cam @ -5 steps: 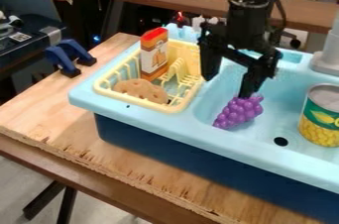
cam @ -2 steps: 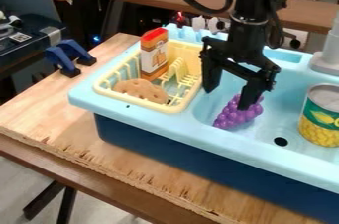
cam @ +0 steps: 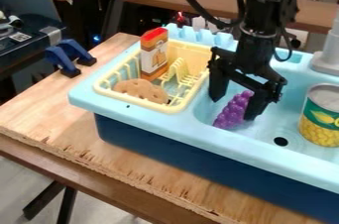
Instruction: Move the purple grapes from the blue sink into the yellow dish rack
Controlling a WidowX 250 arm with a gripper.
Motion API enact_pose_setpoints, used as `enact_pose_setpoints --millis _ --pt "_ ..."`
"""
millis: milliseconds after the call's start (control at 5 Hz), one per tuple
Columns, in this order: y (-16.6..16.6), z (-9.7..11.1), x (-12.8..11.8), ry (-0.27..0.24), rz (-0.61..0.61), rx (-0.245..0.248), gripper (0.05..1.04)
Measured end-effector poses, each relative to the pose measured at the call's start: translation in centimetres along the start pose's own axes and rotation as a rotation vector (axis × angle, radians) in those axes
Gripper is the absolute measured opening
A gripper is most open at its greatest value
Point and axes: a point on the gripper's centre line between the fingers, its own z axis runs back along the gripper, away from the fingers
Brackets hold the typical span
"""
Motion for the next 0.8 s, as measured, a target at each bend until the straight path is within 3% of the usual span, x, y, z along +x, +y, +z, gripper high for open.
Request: enact_pose_setpoints --millis 400,600,800 --pt "0.3 -2.1 0.3 0.069 0.015 0.039 1.001" --pt "0.3 -2.5 0.4 0.073 0.024 0.052 0.967" --pt "0.3 -2.7 0.6 0.056 0.035 0.051 0.704"
